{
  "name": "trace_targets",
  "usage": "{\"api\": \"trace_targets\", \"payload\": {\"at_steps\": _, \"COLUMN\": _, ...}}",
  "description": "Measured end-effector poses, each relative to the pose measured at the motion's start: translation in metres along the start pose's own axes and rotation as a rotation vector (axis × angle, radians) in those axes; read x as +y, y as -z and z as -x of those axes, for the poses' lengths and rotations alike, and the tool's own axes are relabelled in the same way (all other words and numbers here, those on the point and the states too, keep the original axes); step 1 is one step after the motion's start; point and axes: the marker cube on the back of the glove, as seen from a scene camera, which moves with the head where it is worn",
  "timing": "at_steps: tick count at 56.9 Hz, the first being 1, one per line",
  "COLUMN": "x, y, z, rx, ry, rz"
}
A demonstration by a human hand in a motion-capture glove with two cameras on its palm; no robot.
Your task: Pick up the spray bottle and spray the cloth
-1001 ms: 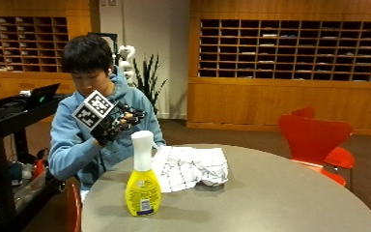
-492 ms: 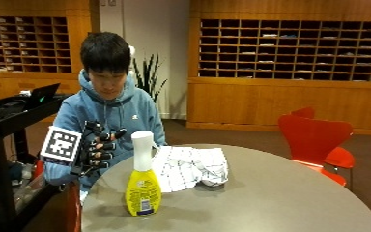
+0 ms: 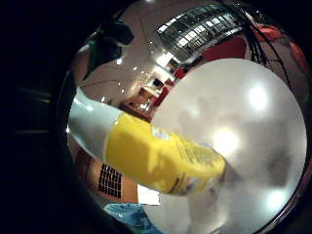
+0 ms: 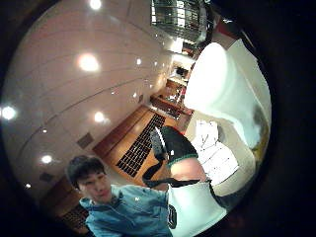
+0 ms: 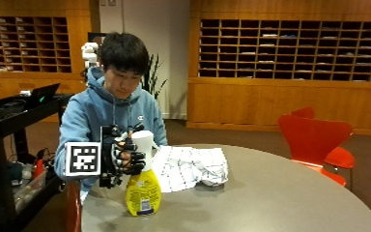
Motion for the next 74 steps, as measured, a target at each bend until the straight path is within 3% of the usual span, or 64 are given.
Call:
{"api": "trace_targets", "payload": {"at_steps": 10, "x": -0.013, "y": -0.016, "z": -0.003, "rx": 0.03, "ry": -0.028, "rz": -0.052}}
{"api": "trace_targets", "payload": {"at_steps": 15, "x": -0.011, "y": -0.021, "z": -0.001, "rx": 0.05, "ry": -0.117, "rz": -0.001}}
{"api": "trace_targets", "payload": {"at_steps": 27, "x": -0.017, "y": -0.041, "z": 0.006, "rx": 0.104, "ry": -0.158, "rz": 0.009}}
{"api": "trace_targets", "payload": {"at_steps": 33, "x": -0.027, "y": -0.067, "z": 0.009, "rx": 0.129, "ry": -0.128, "rz": -0.081}}
{"api": "trace_targets", "payload": {"at_steps": 41, "x": -0.027, "y": -0.093, "z": 0.016, "rx": 0.191, "ry": -0.157, "rz": -0.008}}
{"api": "trace_targets", "payload": {"at_steps": 56, "x": -0.033, "y": -0.141, "z": 0.041, "rx": 0.537, "ry": -0.144, "rz": 0.21}}
{"api": "trace_targets", "payload": {"at_steps": 74, "x": -0.022, "y": -0.215, "z": 0.097, "rx": 1.182, "ry": 0.129, "rz": 0.587}}
